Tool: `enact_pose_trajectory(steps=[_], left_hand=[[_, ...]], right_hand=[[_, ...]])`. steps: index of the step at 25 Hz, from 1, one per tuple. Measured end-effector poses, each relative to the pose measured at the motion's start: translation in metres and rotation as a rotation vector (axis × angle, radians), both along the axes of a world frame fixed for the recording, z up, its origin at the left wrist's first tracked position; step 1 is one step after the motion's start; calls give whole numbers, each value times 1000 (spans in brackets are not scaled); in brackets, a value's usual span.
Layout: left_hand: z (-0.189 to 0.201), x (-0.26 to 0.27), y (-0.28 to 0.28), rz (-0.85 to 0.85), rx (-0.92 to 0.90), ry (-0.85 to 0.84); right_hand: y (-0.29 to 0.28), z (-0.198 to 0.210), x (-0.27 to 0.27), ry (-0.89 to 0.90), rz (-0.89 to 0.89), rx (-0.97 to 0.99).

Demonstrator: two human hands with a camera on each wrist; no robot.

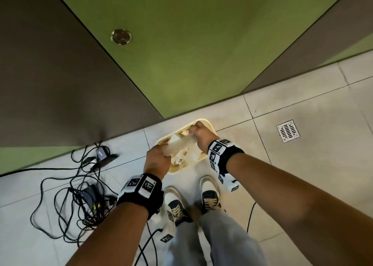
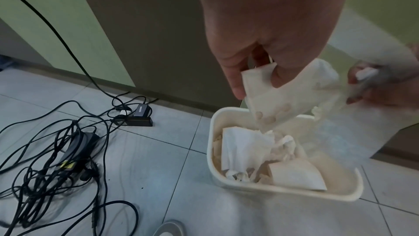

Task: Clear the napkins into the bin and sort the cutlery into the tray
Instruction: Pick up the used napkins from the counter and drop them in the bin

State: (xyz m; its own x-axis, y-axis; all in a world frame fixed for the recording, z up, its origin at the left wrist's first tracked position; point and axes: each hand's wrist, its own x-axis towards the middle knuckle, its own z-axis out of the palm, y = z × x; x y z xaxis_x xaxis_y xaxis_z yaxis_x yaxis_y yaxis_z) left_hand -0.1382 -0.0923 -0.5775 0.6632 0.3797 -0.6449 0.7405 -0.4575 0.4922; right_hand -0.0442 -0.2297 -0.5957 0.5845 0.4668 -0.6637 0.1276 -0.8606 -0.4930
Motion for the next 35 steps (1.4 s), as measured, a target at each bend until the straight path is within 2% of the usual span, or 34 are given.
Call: enact_pose_trajectory(steps=[3,7,10,13,16,18,20,23,24,26,28,31,35], left_hand=[[-33,-1,1,23,-54,60],[-66,9,5,-35,-30,30],[-81,18,3,-106,-58,1],[-93,22,1,-210,-70,120],[-104,15,5,-232,-136,114],[-108,8,8,-177,-158,112],[-109,2,10,-125,-140,141],[-110,-5,13,-122,-91,134],[-109,-7,14,-127,-73,123],[-100,-10,16,-139,-51,107],[-77,-11,15,-145,-58,102],[-28,-3,9,-159,-88,59],[77,12,-3,-199,-131,-3]], right_hand=[[7,-34,-1,31,47,-80],[11,-70,1,43,28,-156],[18,-87,12,-57,108,-237],[25,-100,17,-111,136,-266],[28,-116,10,-34,96,-251],[29,-132,0,60,89,-262],[23,-149,-12,142,174,-353],[10,-157,-18,54,428,-505],[7,-153,-16,47,401,-500],[4,-133,-7,72,222,-434],[0,-101,-1,33,122,-378],[-17,-49,-2,-1,58,-287],[-47,55,-6,-13,63,-236]])
